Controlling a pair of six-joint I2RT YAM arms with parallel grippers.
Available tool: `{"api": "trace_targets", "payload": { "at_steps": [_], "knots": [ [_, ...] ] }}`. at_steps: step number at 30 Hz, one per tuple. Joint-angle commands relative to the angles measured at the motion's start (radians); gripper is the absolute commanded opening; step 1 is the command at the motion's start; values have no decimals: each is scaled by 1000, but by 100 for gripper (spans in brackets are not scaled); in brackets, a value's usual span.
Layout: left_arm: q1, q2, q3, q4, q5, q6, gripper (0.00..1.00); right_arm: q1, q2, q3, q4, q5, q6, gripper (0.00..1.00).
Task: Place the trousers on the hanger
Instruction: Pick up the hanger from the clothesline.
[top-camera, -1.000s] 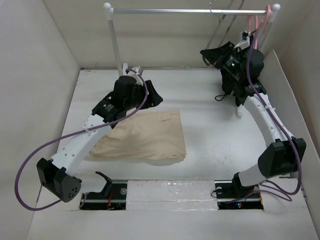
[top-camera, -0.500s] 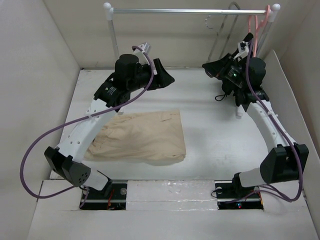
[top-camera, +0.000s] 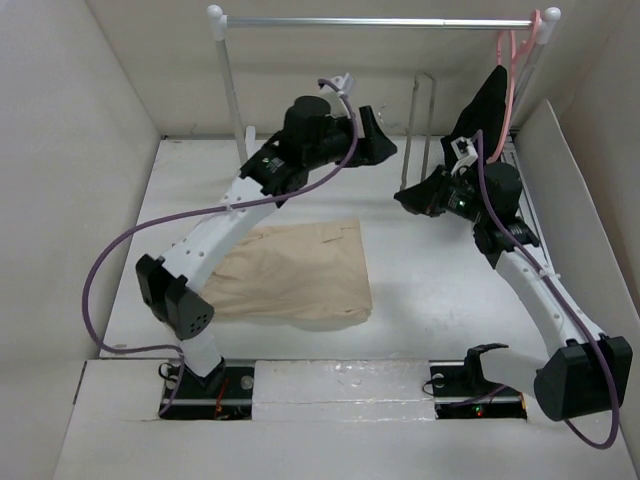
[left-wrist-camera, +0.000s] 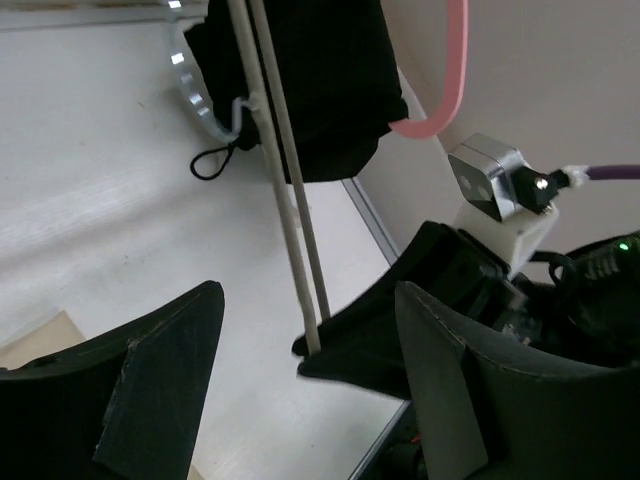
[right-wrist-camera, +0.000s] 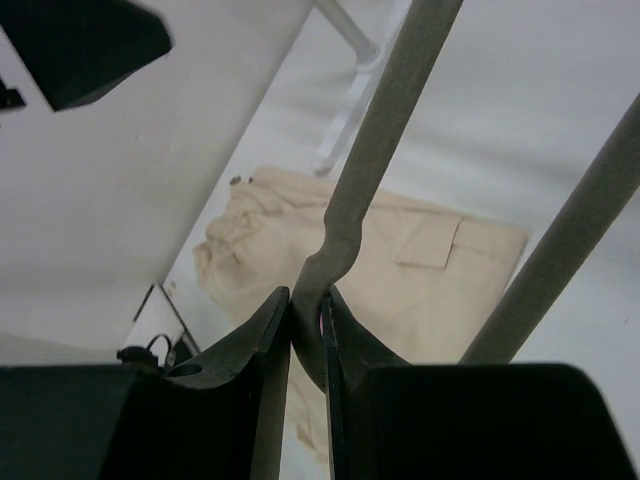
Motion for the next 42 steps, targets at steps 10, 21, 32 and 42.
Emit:
{"api": "trace_targets", "payload": {
  "at_steps": [10, 21, 32, 42],
  "knots": [
    [-96, 125, -36, 149, -194, -19, 52, 76, -153, -147, 17, -56, 3, 4],
    [-139, 111, -159, 238, -294, -60, 34, 108, -215, -206, 29, -73, 52, 4],
    [-150, 73, -266, 262, -277, -114, 0, 139, -307, -242, -105, -11, 43, 13],
    [-193, -109, -698, 483, -329, -287, 0, 49, -405, -157, -584, 16, -278, 72]
  ]
}}
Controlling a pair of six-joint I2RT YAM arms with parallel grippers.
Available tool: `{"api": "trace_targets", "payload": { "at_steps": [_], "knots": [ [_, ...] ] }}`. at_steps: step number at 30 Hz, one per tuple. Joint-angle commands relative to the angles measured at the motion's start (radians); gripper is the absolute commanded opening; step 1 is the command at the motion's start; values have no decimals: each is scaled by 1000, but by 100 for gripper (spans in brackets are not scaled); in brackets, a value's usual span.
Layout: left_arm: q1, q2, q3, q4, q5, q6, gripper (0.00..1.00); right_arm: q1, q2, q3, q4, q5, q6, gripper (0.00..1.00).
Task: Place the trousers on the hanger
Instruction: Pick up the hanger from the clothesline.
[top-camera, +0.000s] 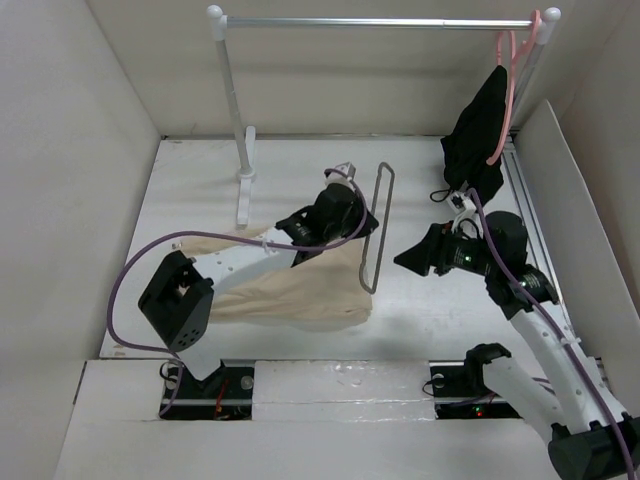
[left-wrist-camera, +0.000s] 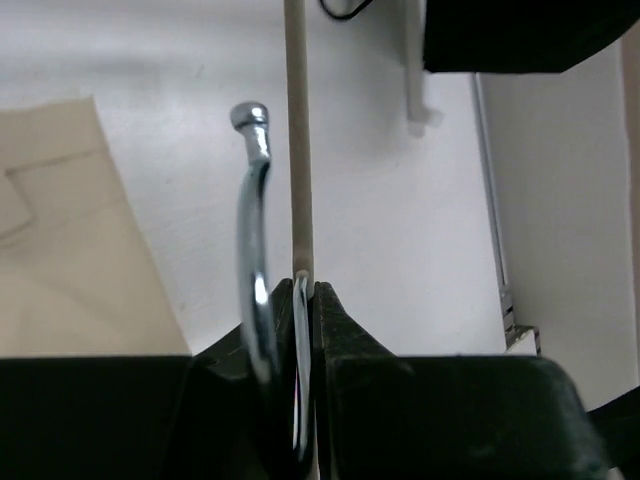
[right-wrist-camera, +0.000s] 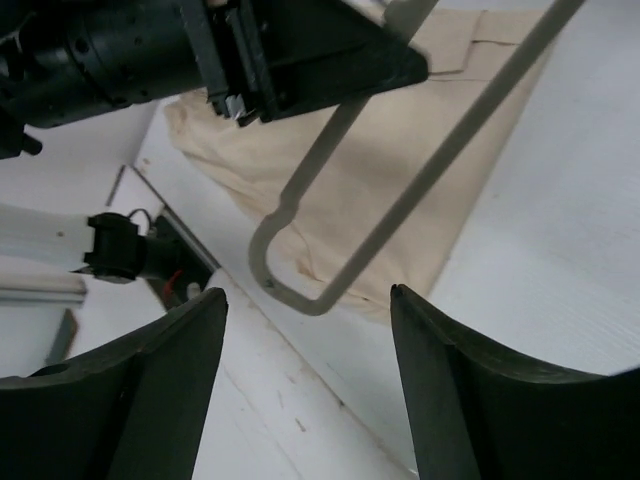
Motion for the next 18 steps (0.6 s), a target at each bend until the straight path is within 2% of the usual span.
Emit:
{"api": "trace_targets", "payload": {
  "at_steps": [1, 2, 3, 4, 5, 6, 7, 11, 13, 14, 16, 18],
  "knots": [
    [-24, -80, -95, 137, -46, -87, 0, -42, -14, 78, -206, 20, -193, 72],
    [-24, -90, -145, 172, -48, -100, 0, -54, -8, 77, -214, 20, -215, 68],
    [-24, -93, -169, 190, -51, -123, 0, -54, 0, 71, -206, 20, -239, 58],
    [-24, -96, -189, 203, -57, -138, 0, -54, 26, 64, -188, 9, -250, 46],
    [-24, -96, -224, 231, -60, -150, 0, -54, 41, 46, -165, 6, -260, 20],
    [-24, -99, -241, 246, -64, -178, 0, -45, 58, 37, -107, 11, -269, 9],
    [-24, -96, -256, 262, -66, -198, 0, -35, 101, 31, -84, 30, -276, 2],
    [-57, -74, -301, 283, -121, -246, 0, -15, 250, 44, -22, 37, -359, 1],
    [-66, -42, -304, 276, -143, -262, 0, 13, 304, 37, 38, 57, -396, 7],
    [-66, -36, -311, 285, -144, -273, 0, 13, 330, 29, 61, 66, -399, 14],
    [-77, -15, -328, 302, -156, -281, 0, 22, 412, -5, 149, 45, -404, 21],
    [-77, 5, -332, 300, -169, -290, 0, 37, 490, -8, 203, 40, -405, 22]
  ]
}}
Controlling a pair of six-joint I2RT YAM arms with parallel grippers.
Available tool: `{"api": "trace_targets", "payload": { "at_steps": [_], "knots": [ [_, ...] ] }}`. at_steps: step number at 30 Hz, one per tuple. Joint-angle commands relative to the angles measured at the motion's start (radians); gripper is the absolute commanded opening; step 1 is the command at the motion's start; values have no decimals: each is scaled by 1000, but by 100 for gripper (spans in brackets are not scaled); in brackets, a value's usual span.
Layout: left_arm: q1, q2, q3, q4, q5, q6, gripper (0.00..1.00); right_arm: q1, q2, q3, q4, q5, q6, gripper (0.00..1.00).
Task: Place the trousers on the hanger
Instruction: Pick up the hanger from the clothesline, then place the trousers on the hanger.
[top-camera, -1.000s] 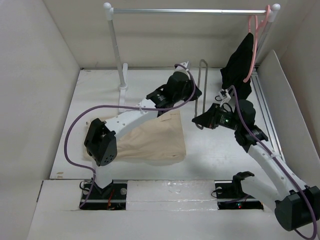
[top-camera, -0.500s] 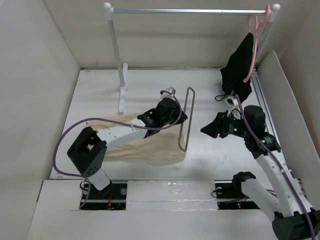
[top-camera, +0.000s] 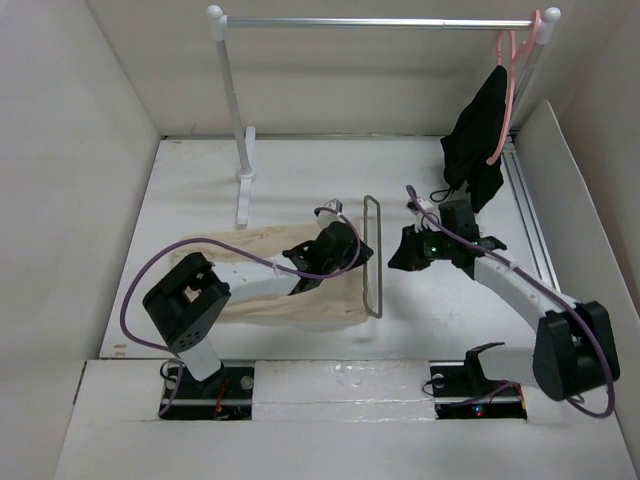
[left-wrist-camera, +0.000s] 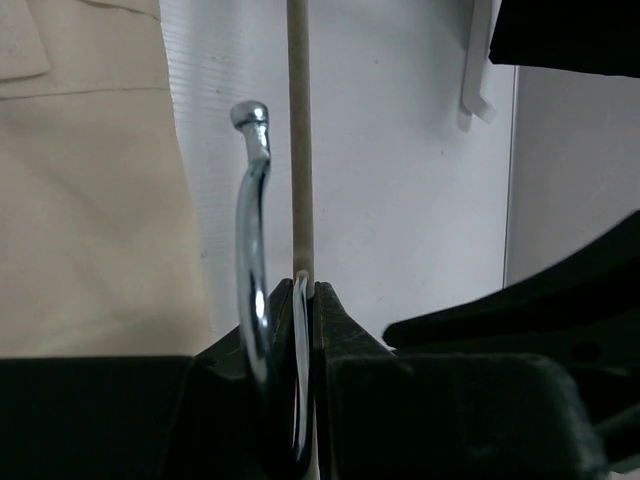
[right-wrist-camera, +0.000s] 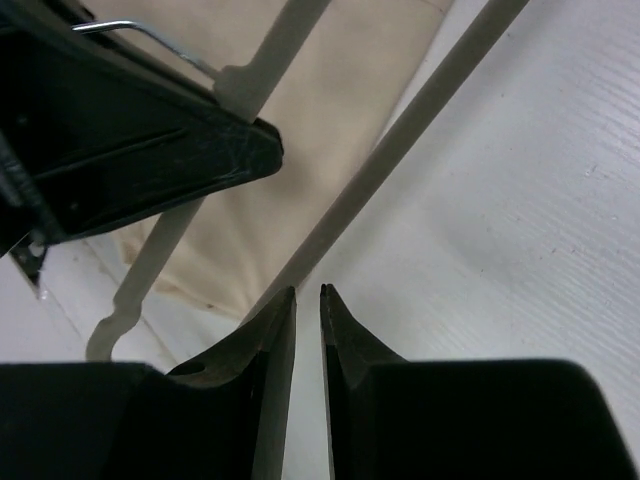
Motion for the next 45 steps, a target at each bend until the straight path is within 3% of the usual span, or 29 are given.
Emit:
{"api": "trace_targets", "payload": {
  "at_steps": [1, 23, 25, 34, 41, 45],
  "knots": [
    [-6, 36, -16, 65, -44, -40, 0, 29, 81, -4, 165, 6, -56, 22],
    [-15, 157, 7, -18, -112, -46, 0, 222, 398, 24, 413, 126, 35, 32],
    [-15, 160, 9, -21, -110, -42, 0, 233, 408, 1, 438, 136, 50, 40],
    [-15, 165, 3, -27, -97, -42, 0, 252, 386, -68, 452, 201, 104, 57],
    [-15, 163, -5, -36, -98, -40, 0, 284, 373, -96, 375, 267, 112, 57],
    [-15, 176, -8, -41, -96, -57, 0, 337, 351, -85, 323, 340, 125, 51]
  ]
}}
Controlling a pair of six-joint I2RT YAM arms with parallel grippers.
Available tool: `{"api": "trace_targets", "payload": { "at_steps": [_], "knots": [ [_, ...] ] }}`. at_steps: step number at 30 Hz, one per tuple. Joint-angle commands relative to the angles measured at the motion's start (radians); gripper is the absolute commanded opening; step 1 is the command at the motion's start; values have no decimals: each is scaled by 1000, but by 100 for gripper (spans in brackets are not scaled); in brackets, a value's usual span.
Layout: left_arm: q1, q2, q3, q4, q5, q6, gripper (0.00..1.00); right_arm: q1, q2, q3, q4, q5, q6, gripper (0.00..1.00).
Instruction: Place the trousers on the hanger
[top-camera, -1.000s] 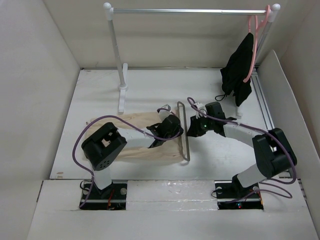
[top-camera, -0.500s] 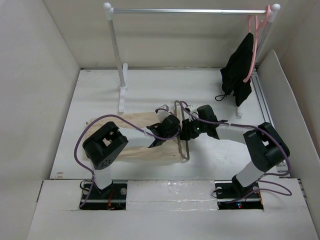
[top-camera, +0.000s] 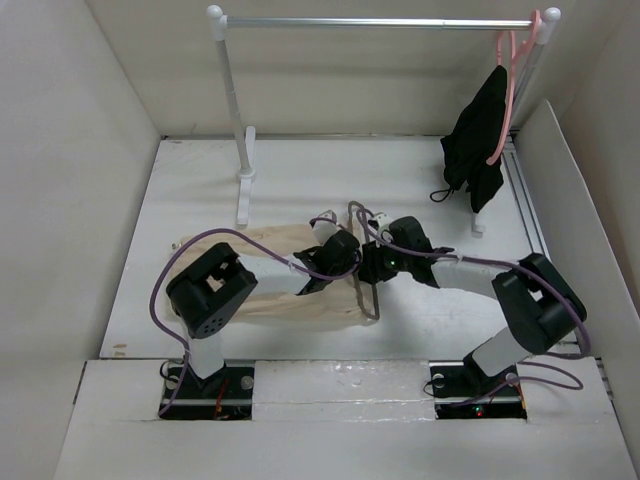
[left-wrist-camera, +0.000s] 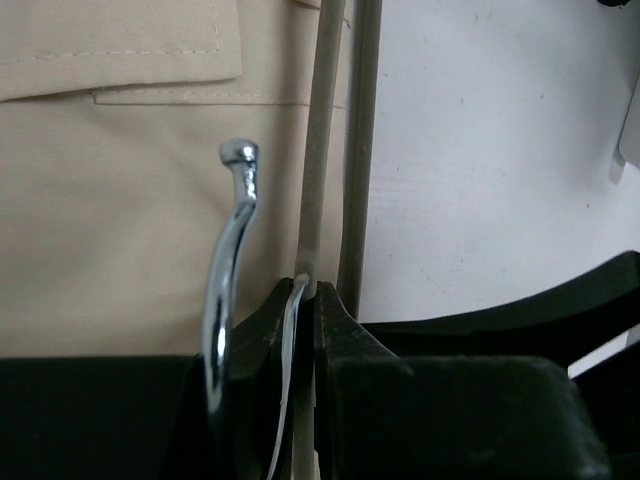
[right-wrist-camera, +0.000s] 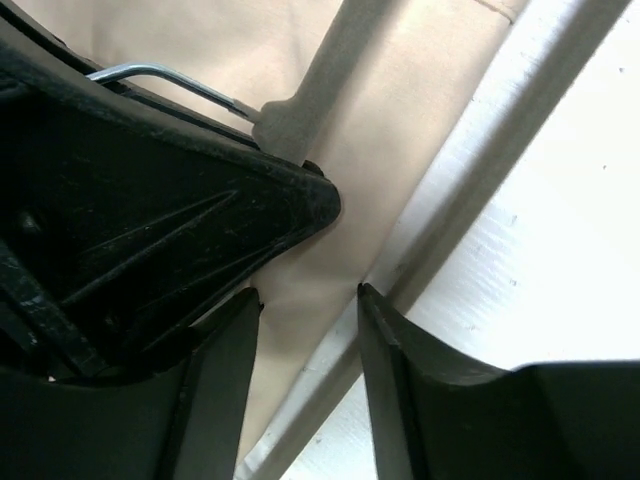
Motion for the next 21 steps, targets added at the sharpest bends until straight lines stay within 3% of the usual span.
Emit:
{"api": "trace_targets", "payload": {
  "at_steps": [1, 2, 3, 4, 5, 8, 9, 10, 12, 16, 17, 18, 21],
  "knots": [
    [-14, 18, -8, -20, 34, -24, 0, 70, 4, -13, -129, 79, 26, 47],
    [-14, 21, -6, -25, 32, -29, 0, 81, 7, -9, -158, 88, 35, 45],
    [-14, 24, -5, -34, 29, -32, 0, 92, 14, 8, -178, 113, 35, 27],
    [-14, 26, 6, -66, 23, -36, 0, 105, 15, 13, -195, 121, 37, 17],
    [-14, 23, 9, -81, 14, -43, 0, 105, 12, 14, -221, 128, 41, 13],
    [-14, -14, -3, -78, 0, -41, 0, 125, -36, 0, -235, 162, 59, 26],
    [-14, -32, -8, -75, 1, -47, 0, 125, -50, -4, -235, 174, 63, 35],
    [-14, -39, -14, -69, 3, -50, 0, 125, -65, -7, -235, 196, 69, 50],
    [-14, -45, -12, -68, 7, -52, 0, 125, -67, -12, -218, 203, 81, 56],
    [-14, -29, -9, -77, 9, -47, 0, 135, -24, -29, -163, 148, 104, 57],
    [-14, -26, -12, -77, 12, -47, 0, 135, -7, -45, -125, 136, 122, 55],
    [-14, -23, -14, -75, 12, -47, 0, 135, 1, -50, -111, 124, 129, 43],
    [-14, -10, -24, -72, 14, -43, 0, 144, 22, -81, -22, 62, 150, 21]
  ]
}}
